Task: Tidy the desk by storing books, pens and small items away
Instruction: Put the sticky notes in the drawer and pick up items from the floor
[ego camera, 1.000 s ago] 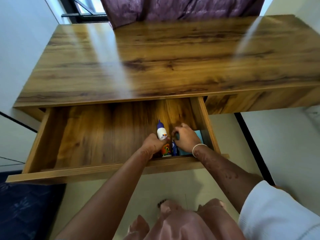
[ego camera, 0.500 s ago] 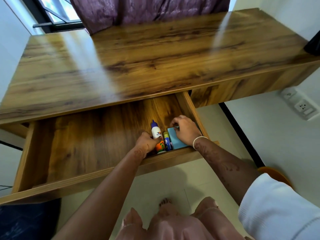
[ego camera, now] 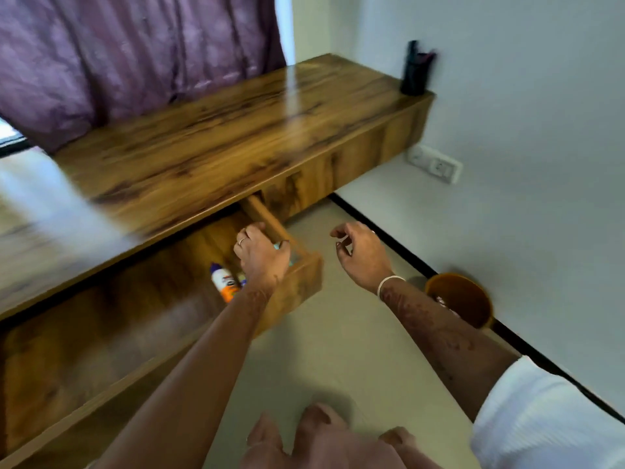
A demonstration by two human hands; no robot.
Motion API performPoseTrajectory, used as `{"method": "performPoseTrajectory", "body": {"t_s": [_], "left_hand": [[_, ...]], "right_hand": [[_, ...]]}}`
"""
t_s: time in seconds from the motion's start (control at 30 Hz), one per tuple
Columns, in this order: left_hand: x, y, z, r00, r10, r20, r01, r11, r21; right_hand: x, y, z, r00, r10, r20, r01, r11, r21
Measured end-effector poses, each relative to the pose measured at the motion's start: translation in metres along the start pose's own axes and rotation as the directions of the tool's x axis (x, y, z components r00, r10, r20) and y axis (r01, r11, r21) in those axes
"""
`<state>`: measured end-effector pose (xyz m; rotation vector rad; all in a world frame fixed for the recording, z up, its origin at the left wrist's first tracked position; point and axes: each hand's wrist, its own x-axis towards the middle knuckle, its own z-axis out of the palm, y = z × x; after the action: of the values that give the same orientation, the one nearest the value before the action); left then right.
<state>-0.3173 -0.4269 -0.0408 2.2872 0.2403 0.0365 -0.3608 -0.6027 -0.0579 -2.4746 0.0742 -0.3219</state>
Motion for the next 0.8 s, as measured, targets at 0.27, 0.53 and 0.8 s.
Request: {"method": "performPoseTrajectory", "body": {"t_s": [0.27, 0.53, 0.8], "left_hand": [[-0.157, 0.068, 0.095, 0.830, 0.380, 0.408, -0.400, 0.916, -0.038], [-0.353, 0.078, 0.172, 0.416, 0.490, 0.766, -0.602, 0.780, -0.172], [-0.538, 0.049, 0.211, -0.106, 0.402, 0.910, -0.676, 0.642, -0.362]], "right_hand": [[-0.188, 0.099, -0.099, 0.842, 0.468, -0.268, -0.474, 0.879, 0.048], [-0.429, 0.135, -0.138, 0.410, 0.806, -0.427, -0.776, 0.554, 0.301], [-0.642, 0.103, -0.132, -0.156, 0.874, -0.461, -0.781, 0.177, 0.599]]}}
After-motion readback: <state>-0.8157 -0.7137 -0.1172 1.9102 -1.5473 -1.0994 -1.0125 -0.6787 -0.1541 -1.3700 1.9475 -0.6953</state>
